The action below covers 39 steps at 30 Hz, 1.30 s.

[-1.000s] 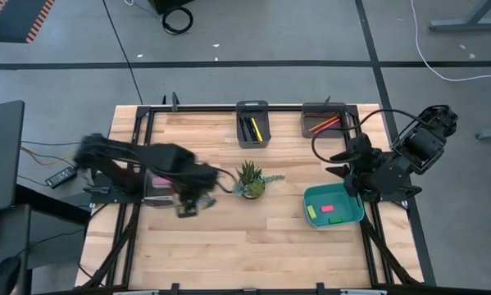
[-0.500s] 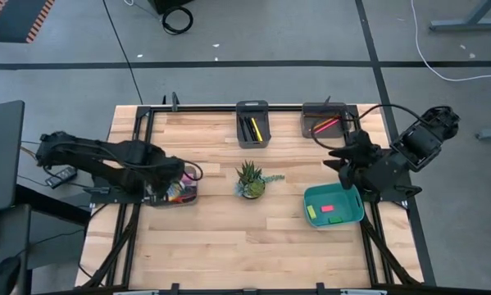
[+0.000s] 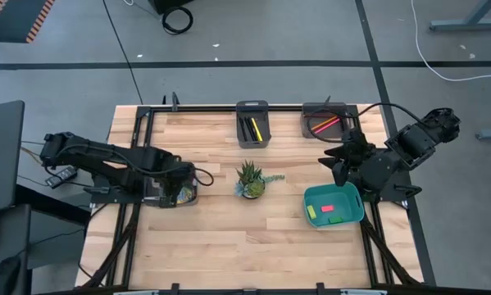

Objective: Sort crayons/erasers/pens/pencils in bins
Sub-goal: Put the yellow crayon box into the bottom black bin, then adjust the bins

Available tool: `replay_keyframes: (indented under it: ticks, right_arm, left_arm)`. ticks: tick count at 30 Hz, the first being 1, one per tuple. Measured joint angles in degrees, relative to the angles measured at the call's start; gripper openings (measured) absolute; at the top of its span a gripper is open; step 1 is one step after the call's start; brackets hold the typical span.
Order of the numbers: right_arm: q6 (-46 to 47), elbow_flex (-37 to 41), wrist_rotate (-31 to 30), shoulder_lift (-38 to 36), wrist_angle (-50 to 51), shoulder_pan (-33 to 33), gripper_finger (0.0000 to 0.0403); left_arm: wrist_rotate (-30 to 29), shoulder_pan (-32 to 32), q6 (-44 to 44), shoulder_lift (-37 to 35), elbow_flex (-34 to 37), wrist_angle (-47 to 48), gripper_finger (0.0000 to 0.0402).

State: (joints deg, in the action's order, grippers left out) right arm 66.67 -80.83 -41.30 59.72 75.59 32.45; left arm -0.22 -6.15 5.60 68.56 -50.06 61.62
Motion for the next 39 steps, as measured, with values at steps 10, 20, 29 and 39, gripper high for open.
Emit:
replay_keyframes:
  ticks: [10,20,29,39]
  right_arm:
    - [-1.38,0.0,3.82,3.8,-1.23,0.02,0.0188]
    - [-6.89,0.02,3.84,6.57,-1.2,-1.98,0.0188]
    - [-7.99,0.0,3.87,6.59,-1.51,-2.71,0.0188]
    - [-8.37,5.05,2.56,7.89,-1.96,-2.73,0.0188]
  left_arm:
    - [-5.63,0.0,3.51,0.17,-6.2,3.4,0.0197]
    - [-8.29,-0.52,12.86,3.1,-10.64,-18.1,0.0209]
    - [-10.1,-0.41,13.32,19.66,-10.47,-14.14,0.0189]
    - [-8.74,-3.64,15.35,23.15,-10.55,-3.28,0.0186]
